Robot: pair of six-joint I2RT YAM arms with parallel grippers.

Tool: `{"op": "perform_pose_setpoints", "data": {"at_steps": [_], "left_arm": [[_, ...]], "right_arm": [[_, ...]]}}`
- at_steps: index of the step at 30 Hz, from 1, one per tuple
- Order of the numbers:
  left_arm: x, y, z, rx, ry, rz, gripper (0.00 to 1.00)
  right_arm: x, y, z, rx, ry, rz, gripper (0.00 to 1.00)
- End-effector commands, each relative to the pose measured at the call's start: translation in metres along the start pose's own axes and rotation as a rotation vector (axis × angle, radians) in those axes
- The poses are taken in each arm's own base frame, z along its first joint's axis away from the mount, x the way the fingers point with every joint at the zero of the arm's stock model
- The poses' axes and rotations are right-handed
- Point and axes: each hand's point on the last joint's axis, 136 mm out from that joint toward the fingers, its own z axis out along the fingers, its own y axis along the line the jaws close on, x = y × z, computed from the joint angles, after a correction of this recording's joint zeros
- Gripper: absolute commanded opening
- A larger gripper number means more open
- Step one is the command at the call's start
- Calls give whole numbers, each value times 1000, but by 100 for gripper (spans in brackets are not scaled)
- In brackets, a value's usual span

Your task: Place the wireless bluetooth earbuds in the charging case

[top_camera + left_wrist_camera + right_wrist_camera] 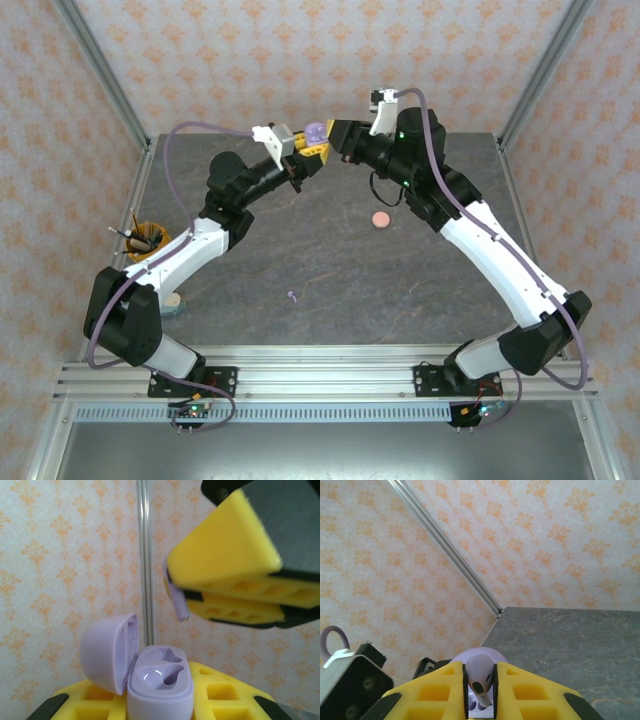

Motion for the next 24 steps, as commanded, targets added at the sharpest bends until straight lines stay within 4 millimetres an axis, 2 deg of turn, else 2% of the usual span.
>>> {"op": "perform_pose_setpoints", "data": {"at_steps": [1, 13, 24], "left_arm": [[-26, -10, 4, 41, -64, 52, 0], [-28, -10, 6, 45, -63, 51, 0], [-28, -1, 9, 2, -67, 56, 0]], "right_arm": [[-3, 6, 6, -46, -12, 20, 19], [8, 3, 10, -53, 18, 41, 19], [30, 5, 4, -95, 88, 27, 18]]}}
